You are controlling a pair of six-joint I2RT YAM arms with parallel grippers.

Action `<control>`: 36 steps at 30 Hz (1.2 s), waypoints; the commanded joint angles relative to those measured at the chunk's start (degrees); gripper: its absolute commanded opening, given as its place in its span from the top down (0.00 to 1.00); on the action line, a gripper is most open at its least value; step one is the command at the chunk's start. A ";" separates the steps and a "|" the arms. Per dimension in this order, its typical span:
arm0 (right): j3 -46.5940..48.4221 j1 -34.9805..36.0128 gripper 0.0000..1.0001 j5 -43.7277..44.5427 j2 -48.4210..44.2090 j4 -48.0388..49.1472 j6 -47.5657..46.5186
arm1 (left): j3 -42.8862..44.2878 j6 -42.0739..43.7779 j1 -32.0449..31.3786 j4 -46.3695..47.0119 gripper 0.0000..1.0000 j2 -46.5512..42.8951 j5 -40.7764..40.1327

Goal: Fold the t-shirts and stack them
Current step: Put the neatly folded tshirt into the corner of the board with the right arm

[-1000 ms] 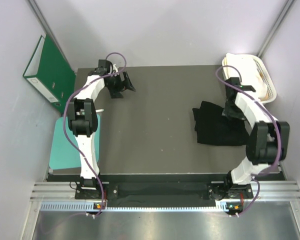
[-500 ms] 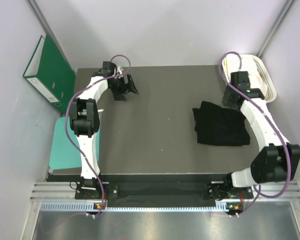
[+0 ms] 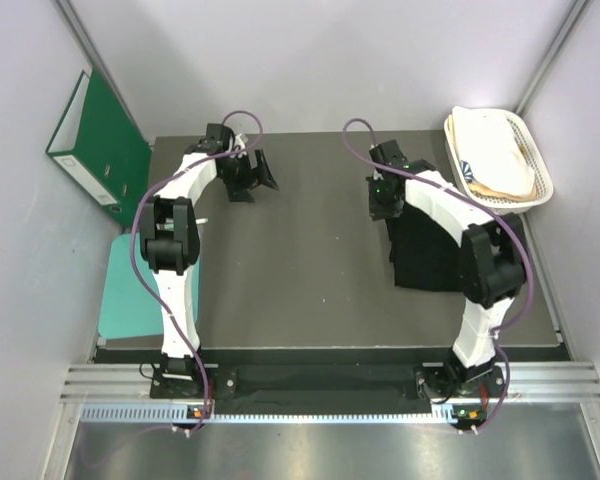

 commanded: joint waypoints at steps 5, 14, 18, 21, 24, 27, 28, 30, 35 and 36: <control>7.26 0.07 1.00 2.38 10.28 -5.06 1.50 | -1.01 0.88 -0.11 1.01 0.01 -1.95 0.91; 3.67 -1.07 1.00 7.65 11.60 -8.23 2.38 | -1.45 0.79 -0.11 1.53 0.01 -2.21 1.08; -0.64 -2.92 1.00 9.05 9.76 -8.15 2.99 | -1.54 0.70 -0.11 1.62 0.01 -2.12 1.17; -4.24 -4.85 1.00 9.15 8.27 -7.80 3.08 | -1.45 0.62 -0.11 1.80 0.01 -1.86 1.35; -7.76 -6.78 1.00 9.32 6.68 -7.09 2.82 | -1.45 0.44 -0.11 1.89 0.01 -1.95 1.44; -10.92 -8.81 1.00 9.94 5.19 -6.65 2.20 | -1.54 0.44 -0.11 1.97 0.01 -1.95 1.61; -11.45 -9.25 1.00 9.94 4.92 -6.57 2.03 | -1.54 0.44 -0.19 1.97 0.01 -1.86 1.70; -12.77 -10.56 1.00 10.37 4.05 -6.56 1.41 | -1.54 0.18 -0.20 1.97 0.01 -1.95 1.78; -15.23 -12.59 1.00 11.96 2.29 -7.00 0.53 | -1.54 -0.17 -0.28 2.41 0.01 -1.95 1.79; -15.85 -12.94 1.00 12.39 2.11 -7.09 0.45 | -1.54 -0.26 -0.37 2.41 0.01 -1.95 1.79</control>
